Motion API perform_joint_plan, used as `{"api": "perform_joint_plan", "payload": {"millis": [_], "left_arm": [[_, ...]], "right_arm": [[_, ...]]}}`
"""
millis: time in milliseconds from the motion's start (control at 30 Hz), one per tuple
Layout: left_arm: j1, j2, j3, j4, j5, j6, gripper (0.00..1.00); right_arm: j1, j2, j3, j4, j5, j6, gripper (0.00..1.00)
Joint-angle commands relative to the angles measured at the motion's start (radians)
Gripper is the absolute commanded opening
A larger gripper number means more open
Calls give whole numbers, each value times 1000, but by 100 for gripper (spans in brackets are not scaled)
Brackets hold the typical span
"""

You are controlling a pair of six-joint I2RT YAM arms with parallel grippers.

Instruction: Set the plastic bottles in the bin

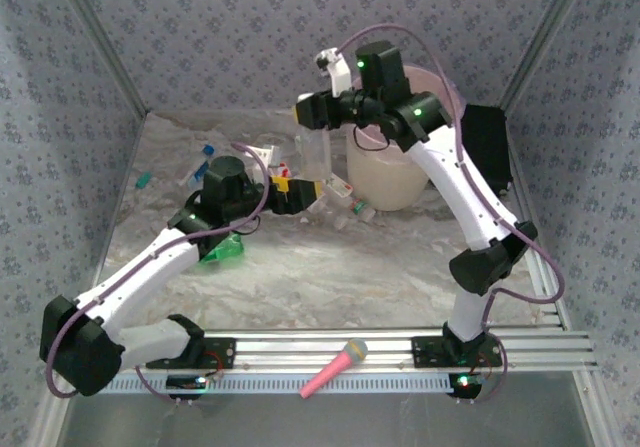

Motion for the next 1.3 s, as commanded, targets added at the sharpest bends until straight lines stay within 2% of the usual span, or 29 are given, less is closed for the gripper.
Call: {"api": "perform_joint_plan", "payload": {"millis": [0,133,233,367,500,967,1267], "left_arm": [[20,-58,25,-213,-106,-57,100],[45,-130,-40,-332,-227,-172,100],[88,-200,-111,-409,-322,-312,99],[137,-288,-211,-420,-349,-450,97],[164,-341,-268,-446,-381,-513,95],[202,-305,-264,-569,-469,-599,98],[214,-296,-254,-590,-473,-613,98]], "right_arm": [[-43,-22,84,-20,94,-68,25],[-118,-39,117,12,149,-74,25],[-185,-32,155,-13,217,-87,25],[-277,-28,146,-8,224,-81,24],[-343,10,154,-26,221,-73,24],[-321,179,100,-202,287,-154,24],[-314,270,22,-267,319,-166,24]]}}
